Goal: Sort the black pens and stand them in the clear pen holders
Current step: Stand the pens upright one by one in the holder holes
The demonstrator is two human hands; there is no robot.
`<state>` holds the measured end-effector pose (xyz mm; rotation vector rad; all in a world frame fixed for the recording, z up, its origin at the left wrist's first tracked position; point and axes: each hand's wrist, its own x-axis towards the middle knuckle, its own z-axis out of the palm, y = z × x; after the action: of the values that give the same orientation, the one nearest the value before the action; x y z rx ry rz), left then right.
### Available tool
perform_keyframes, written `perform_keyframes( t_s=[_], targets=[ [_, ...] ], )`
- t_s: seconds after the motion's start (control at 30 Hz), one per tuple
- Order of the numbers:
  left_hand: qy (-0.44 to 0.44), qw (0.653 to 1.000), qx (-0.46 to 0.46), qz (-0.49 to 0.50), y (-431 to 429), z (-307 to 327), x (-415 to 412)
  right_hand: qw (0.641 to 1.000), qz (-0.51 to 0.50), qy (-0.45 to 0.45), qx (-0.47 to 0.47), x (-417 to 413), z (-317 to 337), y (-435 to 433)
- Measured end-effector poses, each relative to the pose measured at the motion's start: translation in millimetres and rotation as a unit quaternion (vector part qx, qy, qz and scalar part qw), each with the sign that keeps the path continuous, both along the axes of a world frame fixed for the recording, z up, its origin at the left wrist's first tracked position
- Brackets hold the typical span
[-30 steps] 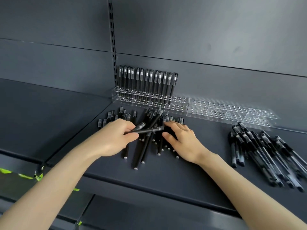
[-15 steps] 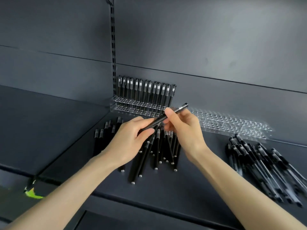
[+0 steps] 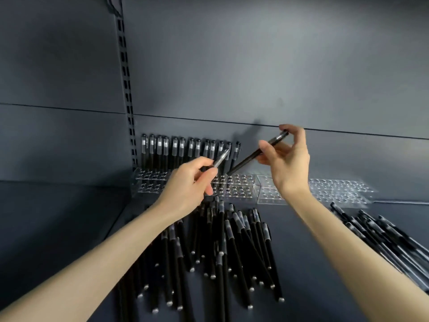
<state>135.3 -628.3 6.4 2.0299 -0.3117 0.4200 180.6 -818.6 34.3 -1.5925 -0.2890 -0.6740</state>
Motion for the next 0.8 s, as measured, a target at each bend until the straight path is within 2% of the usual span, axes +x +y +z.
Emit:
perform_keyframes(
  t_s=[0.1,0.23,0.43,0.63,0.8],
  targets=[
    [-0.004,1.0,-0.024,-0.001,-3.3,0.2,18.0,0.991,-0.065,-0.043,-0.108,18.4,-3.7,0.0],
    [0.025,0.994,-0.103,-0.013,-4.1,-9.1,29.2,0.978,-0.096,-0.07,-0.169,37.2,-5.9,0.8],
    [0.012,0.994,-0.107,0.018,3.1,-16.8,34.9,0.969,-0.081,-0.06,-0.225,54.5,-11.0,-0.3],
    [0.022,0.993,-0.118,0.017,1.5,-19.4,36.9,0.959,-0.03,-0.071,-0.274,64.4,-7.6,0.2],
    [0.037,0.993,-0.115,0.008,-4.2,-22.6,35.5,0.943,-0.028,-0.056,-0.328,70.2,-16.2,-2.6]
  ],
)
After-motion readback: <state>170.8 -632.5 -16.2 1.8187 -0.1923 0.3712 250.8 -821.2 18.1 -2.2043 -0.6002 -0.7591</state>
